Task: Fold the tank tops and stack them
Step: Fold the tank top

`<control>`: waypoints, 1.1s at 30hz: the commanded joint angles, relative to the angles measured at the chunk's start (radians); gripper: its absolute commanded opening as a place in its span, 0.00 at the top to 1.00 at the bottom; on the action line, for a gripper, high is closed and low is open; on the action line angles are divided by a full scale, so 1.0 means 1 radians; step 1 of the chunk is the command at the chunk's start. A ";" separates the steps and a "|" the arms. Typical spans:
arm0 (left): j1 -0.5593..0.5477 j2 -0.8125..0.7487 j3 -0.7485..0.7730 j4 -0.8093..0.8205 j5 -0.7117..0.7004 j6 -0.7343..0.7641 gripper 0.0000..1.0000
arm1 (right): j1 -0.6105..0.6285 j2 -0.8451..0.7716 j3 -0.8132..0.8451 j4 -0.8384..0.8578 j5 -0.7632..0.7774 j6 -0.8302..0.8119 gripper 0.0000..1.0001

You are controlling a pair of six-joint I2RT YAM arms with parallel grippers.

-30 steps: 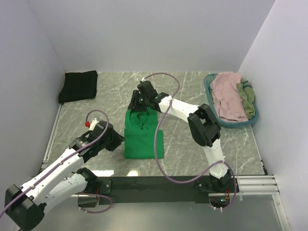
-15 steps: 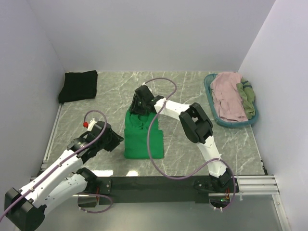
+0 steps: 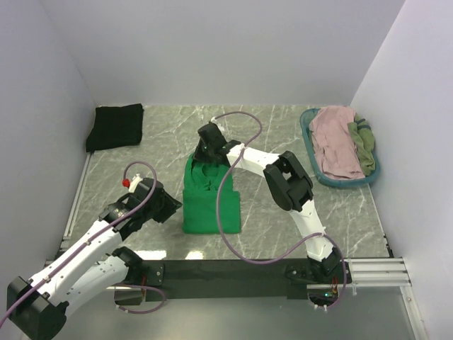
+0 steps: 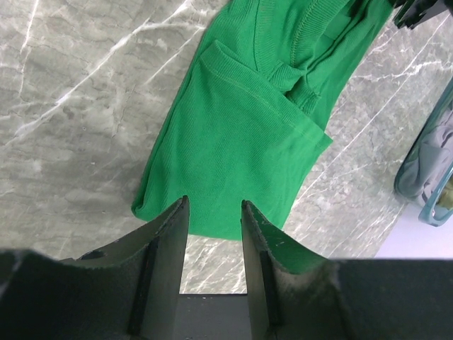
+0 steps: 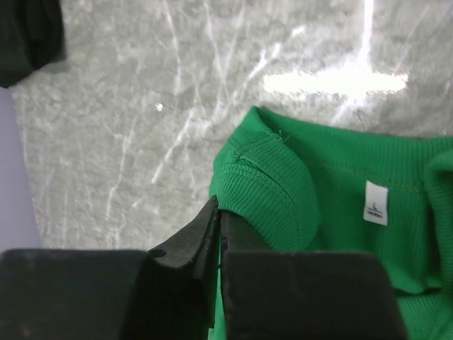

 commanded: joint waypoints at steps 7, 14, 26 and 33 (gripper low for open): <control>0.005 0.011 -0.020 0.042 0.019 0.020 0.59 | 0.000 -0.063 -0.006 0.139 0.010 -0.042 1.00; 0.003 0.030 -0.030 0.065 0.036 0.024 0.59 | 0.002 -0.025 0.054 0.127 -0.043 -0.063 0.95; 0.005 0.050 -0.063 0.097 0.062 0.030 0.60 | -0.017 -0.031 0.009 0.253 -0.216 -0.045 0.96; 0.005 0.092 -0.099 0.189 0.092 0.040 0.60 | -0.058 -0.013 -0.033 0.310 -0.322 0.021 0.94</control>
